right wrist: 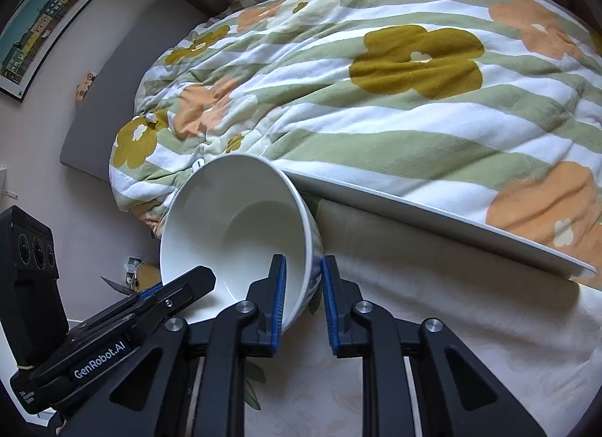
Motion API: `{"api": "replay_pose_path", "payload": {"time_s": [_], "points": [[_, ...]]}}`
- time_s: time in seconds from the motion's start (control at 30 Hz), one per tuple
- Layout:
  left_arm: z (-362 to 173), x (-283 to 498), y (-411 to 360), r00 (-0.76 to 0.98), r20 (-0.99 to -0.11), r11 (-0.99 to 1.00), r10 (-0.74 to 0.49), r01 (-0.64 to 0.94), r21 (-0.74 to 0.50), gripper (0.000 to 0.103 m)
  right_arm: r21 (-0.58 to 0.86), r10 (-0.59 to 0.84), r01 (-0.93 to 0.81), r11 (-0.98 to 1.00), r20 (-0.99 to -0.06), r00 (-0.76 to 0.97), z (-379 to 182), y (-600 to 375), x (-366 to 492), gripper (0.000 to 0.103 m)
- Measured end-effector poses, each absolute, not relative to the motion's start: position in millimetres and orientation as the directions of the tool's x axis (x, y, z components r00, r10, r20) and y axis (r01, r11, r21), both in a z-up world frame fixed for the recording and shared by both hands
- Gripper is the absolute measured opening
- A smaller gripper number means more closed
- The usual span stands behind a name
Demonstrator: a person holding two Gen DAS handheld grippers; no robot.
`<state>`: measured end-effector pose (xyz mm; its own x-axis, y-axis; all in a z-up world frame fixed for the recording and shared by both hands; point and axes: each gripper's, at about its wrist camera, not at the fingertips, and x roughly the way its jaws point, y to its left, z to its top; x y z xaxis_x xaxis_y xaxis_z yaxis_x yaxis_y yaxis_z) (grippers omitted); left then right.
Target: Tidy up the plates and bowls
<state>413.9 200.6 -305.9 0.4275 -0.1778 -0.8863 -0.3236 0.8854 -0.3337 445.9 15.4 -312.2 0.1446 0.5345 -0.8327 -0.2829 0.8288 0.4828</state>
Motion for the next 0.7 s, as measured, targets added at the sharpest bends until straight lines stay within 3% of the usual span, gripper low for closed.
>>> {"api": "replay_pose_path", "payload": {"time_s": [0.43,0.7], "points": [[-230,372,136,0.522,-0.842,0.924,-0.138,-0.238,-0.299,0.018,0.490,0.571,-0.313,0.813,-0.775,0.270,-247,-41,404,0.016],[-175,304,35,0.562,-0.815,0.946,-0.140,-0.168,-0.278,0.018,0.487,0.573,-0.307,0.818,-0.740,0.352,-193,-132,337,0.016]]}}
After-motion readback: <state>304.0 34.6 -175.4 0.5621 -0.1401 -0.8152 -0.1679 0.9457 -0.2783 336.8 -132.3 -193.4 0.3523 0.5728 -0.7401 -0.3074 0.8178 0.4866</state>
